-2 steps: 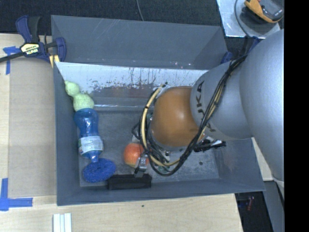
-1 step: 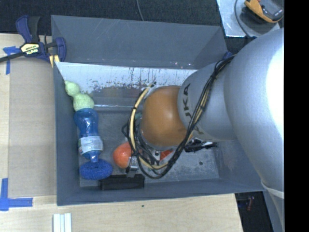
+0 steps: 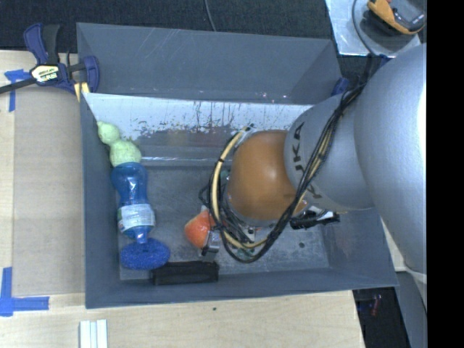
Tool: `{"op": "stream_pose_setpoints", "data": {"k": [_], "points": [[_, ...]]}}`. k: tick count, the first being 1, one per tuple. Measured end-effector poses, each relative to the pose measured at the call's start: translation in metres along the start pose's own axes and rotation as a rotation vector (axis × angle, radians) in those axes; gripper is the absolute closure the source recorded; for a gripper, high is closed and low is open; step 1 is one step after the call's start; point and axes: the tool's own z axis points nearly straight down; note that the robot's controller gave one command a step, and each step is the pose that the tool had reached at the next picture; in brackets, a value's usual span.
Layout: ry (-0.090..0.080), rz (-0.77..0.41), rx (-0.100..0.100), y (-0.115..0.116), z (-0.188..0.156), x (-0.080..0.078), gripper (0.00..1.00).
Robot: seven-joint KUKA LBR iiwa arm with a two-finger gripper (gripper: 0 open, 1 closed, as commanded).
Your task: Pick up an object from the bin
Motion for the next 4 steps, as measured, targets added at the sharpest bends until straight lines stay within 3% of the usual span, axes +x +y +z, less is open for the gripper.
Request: {"op": "stream_pose_setpoints", "data": {"k": [2,3,4], "points": [[-0.002,0.026,0.001,0.01,0.0,0.005,1.0],[-0.005,0.098,-0.002,0.043,0.001,0.001,1.0],[-0.005,0.098,-0.003,0.042,0.001,0.001,1.0]]}}
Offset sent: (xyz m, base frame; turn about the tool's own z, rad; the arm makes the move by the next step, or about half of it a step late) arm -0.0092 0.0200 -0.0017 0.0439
